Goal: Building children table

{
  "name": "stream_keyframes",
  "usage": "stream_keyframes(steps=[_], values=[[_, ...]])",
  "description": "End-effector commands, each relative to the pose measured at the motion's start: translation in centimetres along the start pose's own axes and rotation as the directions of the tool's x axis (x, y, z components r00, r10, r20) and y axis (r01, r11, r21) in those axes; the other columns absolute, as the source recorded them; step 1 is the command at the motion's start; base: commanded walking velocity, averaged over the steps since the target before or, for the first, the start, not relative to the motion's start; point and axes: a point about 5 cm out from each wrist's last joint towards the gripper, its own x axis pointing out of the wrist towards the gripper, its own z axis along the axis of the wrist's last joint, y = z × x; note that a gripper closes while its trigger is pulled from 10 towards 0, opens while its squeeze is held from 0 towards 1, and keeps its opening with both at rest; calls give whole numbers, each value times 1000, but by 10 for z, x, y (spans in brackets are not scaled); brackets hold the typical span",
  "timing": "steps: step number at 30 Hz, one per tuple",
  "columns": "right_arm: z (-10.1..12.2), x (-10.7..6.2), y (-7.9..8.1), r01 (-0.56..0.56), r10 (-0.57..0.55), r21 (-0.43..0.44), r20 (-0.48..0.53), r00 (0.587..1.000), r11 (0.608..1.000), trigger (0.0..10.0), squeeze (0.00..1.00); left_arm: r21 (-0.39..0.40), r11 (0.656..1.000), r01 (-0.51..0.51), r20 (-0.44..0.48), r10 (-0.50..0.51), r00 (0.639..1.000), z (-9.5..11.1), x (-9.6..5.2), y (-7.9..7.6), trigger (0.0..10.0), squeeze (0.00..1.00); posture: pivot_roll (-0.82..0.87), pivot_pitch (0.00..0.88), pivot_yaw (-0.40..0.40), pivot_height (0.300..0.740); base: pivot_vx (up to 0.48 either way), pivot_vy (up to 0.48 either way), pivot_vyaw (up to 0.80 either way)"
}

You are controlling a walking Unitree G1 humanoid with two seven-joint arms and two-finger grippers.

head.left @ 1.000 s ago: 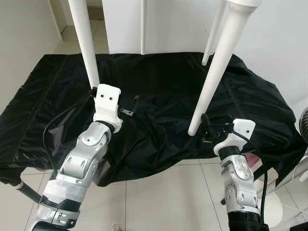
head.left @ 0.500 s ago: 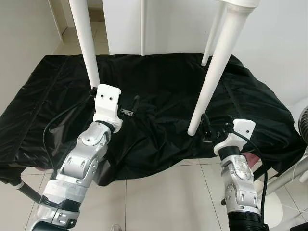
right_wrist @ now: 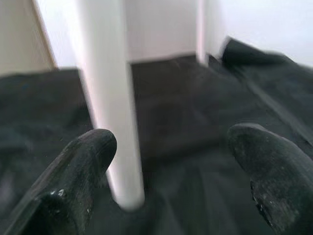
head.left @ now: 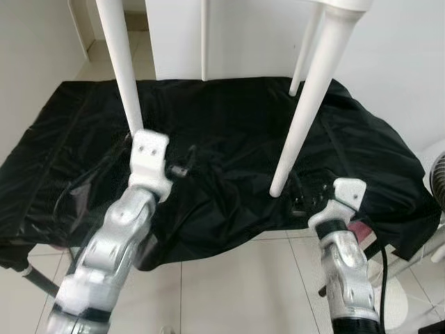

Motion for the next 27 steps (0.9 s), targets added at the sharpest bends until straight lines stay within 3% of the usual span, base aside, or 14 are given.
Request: stream_keyframes(steps=[1,23,24,27], values=[[5,3,2,-8,8,-8,23,1000,1000,10000,0,18,1000,6,40,-7,999,10,2,1,10000,0,62,0,0,740,0,0,0],[4,-4,1,-23,24,-22,18,1000,999,10000,0,21,1000,0,35,-1,999,7,-4,2,10000,0,56,0,0,740,0,0,0],[4,-5,1,-27,27,-24,18,999,999,10000,0,20,1000,-1,32,0,999,5,-5,2,10000,0,56,122,-77,740,0,0,0],[3,-7,1,-33,33,-25,16,999,999,10000,0,15,1000,-4,26,4,1000,3,-7,2,10000,0,56,120,-78,740,0,0,0]])
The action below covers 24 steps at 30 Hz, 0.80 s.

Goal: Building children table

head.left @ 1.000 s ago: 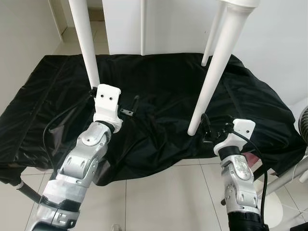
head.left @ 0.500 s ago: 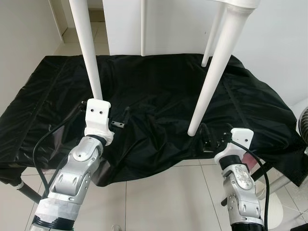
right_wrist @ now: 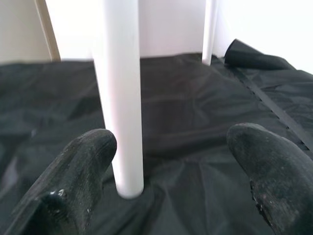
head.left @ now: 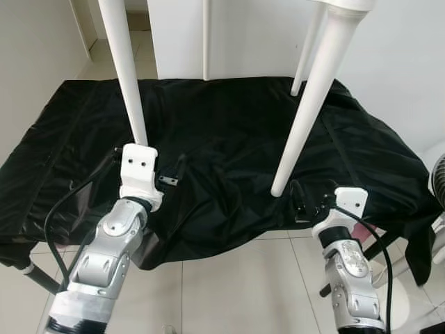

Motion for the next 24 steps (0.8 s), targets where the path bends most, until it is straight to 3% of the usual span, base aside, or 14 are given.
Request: stream_keyframes(steps=[1,13,24], values=[[2,-3,-1,-1,1,-1,14,1000,1000,10000,0,5,1000,22,-14,-21,1000,-4,-2,-2,10000,0,56,120,-78,740,0,0,0],[-1,-13,0,-18,18,-4,7,1000,1000,10000,0,-14,1000,9,-25,-9,1000,-10,-12,-4,10000,0,54,114,-83,740,0,0,0],[0,-12,0,-26,27,-7,13,1000,1000,10000,0,-9,1000,11,-23,-11,1000,-9,-11,-3,10000,0,52,112,-81,740,0,0,0]])
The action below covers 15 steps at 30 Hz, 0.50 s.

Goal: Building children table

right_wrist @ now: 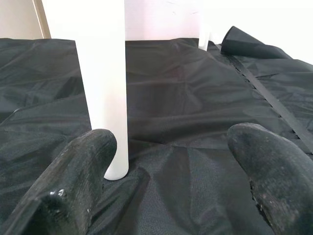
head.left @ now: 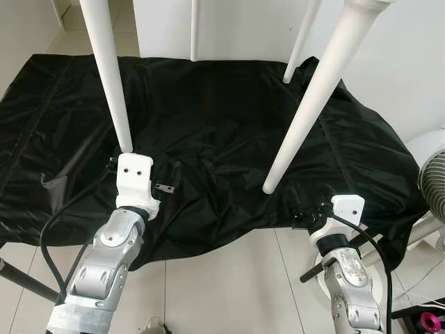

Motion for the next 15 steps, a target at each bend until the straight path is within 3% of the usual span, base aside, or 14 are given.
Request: stream_keyframes(steps=[1,15], values=[[0,-1,-1,-3,3,-2,4,1000,1000,10000,0,6,1000,26,2,-26,1000,0,-1,-2,10000,0,52,112,-81,740,0,0,0],[0,-1,-3,-7,7,-5,6,1000,1000,10000,0,12,1000,17,4,-17,1000,0,-3,0,10000,0,58,112,-84,740,0,0,0]])
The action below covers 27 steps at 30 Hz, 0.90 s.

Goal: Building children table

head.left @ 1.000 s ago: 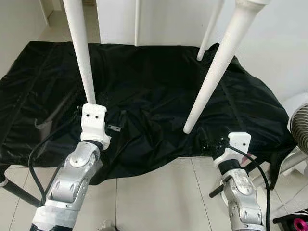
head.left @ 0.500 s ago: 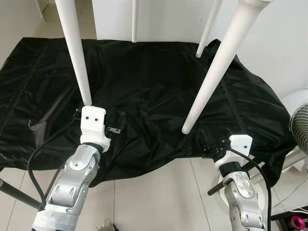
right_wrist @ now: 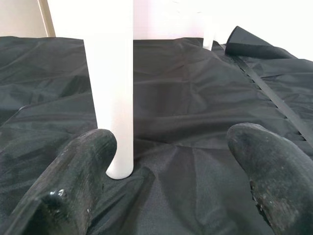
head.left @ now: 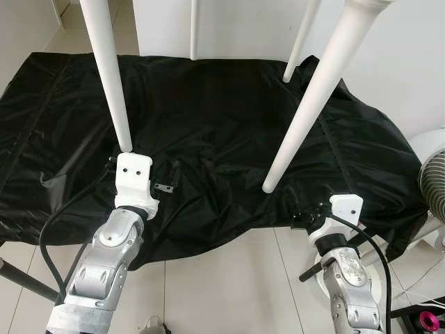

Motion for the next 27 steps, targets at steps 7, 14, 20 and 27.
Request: stream_keyframes(steps=[7,14,20,27], values=[[0,-1,-6,8,-8,-7,7,1000,1000,10000,0,6,1000,24,4,-24,1000,-1,-3,-2,10000,0,59,113,-83,740,0,0,0],[1,-1,-5,4,-4,-10,9,1000,1000,10000,0,8,1000,22,5,-22,1000,-1,-4,-1,10000,0,60,115,-85,740,0,0,0],[1,-2,-5,1,-1,-10,10,1000,1000,10000,0,11,1000,21,5,-21,1000,-1,-5,-1,10000,0,61,115,-85,740,0,0,0],[1,-2,-5,0,0,-9,9,1000,1000,10000,0,11,1000,20,6,-21,1000,-1,-5,-1,10000,0,61,115,-85,740,0,0,0]])
